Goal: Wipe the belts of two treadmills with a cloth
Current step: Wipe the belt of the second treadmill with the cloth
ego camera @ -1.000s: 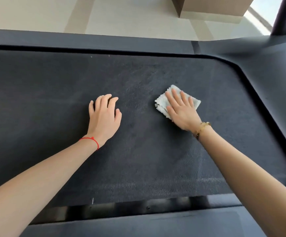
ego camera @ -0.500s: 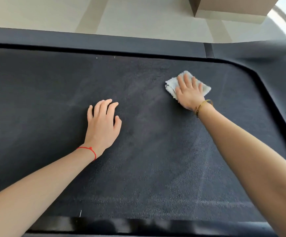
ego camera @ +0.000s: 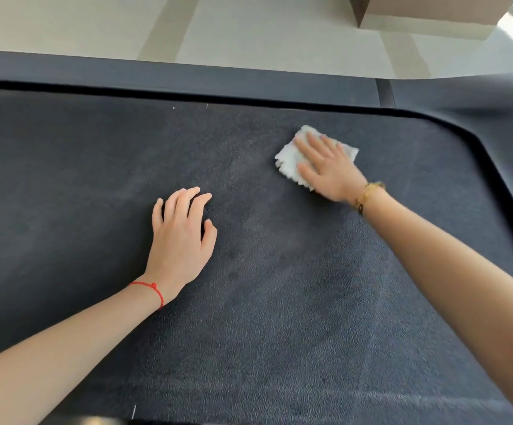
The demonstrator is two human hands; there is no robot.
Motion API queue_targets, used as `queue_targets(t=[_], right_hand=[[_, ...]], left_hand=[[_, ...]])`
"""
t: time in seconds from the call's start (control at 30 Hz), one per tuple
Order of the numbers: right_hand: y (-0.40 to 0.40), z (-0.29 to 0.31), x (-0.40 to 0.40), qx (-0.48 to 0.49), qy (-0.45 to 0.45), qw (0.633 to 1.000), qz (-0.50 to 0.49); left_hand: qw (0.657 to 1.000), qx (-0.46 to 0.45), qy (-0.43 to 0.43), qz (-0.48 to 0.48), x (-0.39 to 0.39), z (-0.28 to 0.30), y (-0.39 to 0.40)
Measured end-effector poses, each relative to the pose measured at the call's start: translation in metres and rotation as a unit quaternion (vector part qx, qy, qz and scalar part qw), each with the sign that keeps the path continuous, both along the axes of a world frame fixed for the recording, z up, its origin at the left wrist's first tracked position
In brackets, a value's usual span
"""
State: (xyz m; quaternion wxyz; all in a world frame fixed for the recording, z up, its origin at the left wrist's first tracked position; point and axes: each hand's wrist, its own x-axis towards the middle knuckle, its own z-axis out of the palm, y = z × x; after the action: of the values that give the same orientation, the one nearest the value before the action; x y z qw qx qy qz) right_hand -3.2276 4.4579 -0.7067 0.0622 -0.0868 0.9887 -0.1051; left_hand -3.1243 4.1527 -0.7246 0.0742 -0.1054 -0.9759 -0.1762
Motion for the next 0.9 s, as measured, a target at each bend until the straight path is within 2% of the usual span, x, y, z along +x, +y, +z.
queue_targets(t=[0.1, 0.17, 0.3, 0.43, 0.5, 0.63, 0.73, 0.8, 0.9], right_hand=[[0.007, 0.003, -0.038, -0.018, 0.003, 0.996, -0.091], [-0.006, 0.002, -0.046, -0.032, 0.013, 0.993, -0.112], [-0.041, -0.002, -0.024, -0.058, 0.026, 0.998, -0.018], [-0.037, -0.007, -0.001, -0.006, 0.043, 0.997, 0.071], [-0.019, -0.006, -0.012, 0.016, 0.04, 0.997, 0.057], [0.014, 0.002, -0.059, 0.026, 0.008, 0.998, -0.064], [-0.001, 0.002, -0.084, 0.011, 0.003, 0.993, -0.119], [-0.026, 0.0, -0.088, -0.003, 0.009, 0.993, -0.118], [-0.066, -0.001, -0.082, -0.02, 0.011, 0.999, -0.047]], left_hand=[[1.0, -0.001, 0.002, 0.002, -0.001, 0.0, 0.0], [1.0, -0.002, 0.002, 0.001, -0.002, 0.0, 0.001], [1.0, -0.004, 0.0, -0.001, -0.002, 0.0, 0.0], [1.0, -0.004, -0.003, 0.001, 0.0, 0.001, 0.0], [1.0, -0.005, -0.007, 0.0, 0.001, 0.001, 0.0], [1.0, -0.006, -0.008, 0.002, 0.0, 0.001, 0.0], [1.0, -0.007, -0.006, 0.005, -0.001, 0.002, 0.0], [1.0, -0.01, -0.006, 0.005, -0.001, 0.002, 0.0], [1.0, -0.014, -0.007, 0.006, -0.002, 0.002, 0.0]])
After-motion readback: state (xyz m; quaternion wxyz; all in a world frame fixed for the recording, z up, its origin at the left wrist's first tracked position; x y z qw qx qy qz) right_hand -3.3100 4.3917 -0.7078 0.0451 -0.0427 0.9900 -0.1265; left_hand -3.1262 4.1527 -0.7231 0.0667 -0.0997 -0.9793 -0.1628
